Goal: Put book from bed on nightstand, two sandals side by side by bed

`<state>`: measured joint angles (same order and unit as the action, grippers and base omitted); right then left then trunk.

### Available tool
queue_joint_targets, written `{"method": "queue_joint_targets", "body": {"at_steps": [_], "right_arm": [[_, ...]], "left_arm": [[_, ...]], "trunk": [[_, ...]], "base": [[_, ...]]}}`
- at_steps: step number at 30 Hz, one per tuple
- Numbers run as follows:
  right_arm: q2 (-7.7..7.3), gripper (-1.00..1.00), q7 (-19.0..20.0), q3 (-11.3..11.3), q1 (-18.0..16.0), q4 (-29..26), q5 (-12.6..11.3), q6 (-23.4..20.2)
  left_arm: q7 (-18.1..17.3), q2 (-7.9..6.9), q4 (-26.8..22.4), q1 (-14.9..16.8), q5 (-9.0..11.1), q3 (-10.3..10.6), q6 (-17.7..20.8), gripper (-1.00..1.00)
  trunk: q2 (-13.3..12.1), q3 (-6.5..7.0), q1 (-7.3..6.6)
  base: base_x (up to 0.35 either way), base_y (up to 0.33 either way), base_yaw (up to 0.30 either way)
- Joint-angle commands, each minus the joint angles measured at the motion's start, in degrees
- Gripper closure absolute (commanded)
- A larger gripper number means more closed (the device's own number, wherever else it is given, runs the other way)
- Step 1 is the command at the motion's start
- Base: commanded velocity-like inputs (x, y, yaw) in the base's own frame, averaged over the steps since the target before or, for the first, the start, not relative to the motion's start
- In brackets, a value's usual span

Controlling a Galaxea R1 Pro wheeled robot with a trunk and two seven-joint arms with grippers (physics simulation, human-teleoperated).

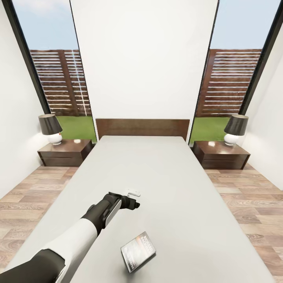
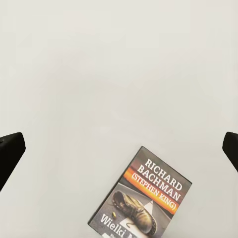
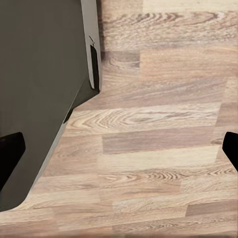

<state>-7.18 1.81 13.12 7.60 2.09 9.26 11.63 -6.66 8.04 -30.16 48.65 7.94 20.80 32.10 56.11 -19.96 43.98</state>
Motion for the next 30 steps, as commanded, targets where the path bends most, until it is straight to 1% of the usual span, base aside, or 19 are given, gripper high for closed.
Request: {"method": "queue_joint_targets", "body": {"at_steps": [1, 26, 30], "right_arm": [[-0.03, -1.00, 0.2, 0.5, 0.0, 0.1, 0.5, 0.3], [0.02, -1.00, 0.2, 0.5, 0.4, 0.1, 0.5, 0.2], [0.04, -1.00, 0.2, 0.5, 0.5, 0.1, 0.5, -0.3]], "left_arm": [[0.2, -0.04, -0.1, 0.0, 0.6, 0.2, 0.3, -1.00], [0.2, 0.04, -0.2, 0.1, 0.6, 0.3, 1.2, -1.00], [0.2, 0.09, -0.2, 0.1, 0.6, 0.3, 1.7, -1.00]], "trunk": [[0.0, -0.13, 0.01], [0.0, -2.35, 0.01], [0.0, -2.73, 0.01]], "base": [[0.000, 0.000, 0.000], [0.000, 0.000, 0.000], [0.000, 0.000, 0.000]]}}
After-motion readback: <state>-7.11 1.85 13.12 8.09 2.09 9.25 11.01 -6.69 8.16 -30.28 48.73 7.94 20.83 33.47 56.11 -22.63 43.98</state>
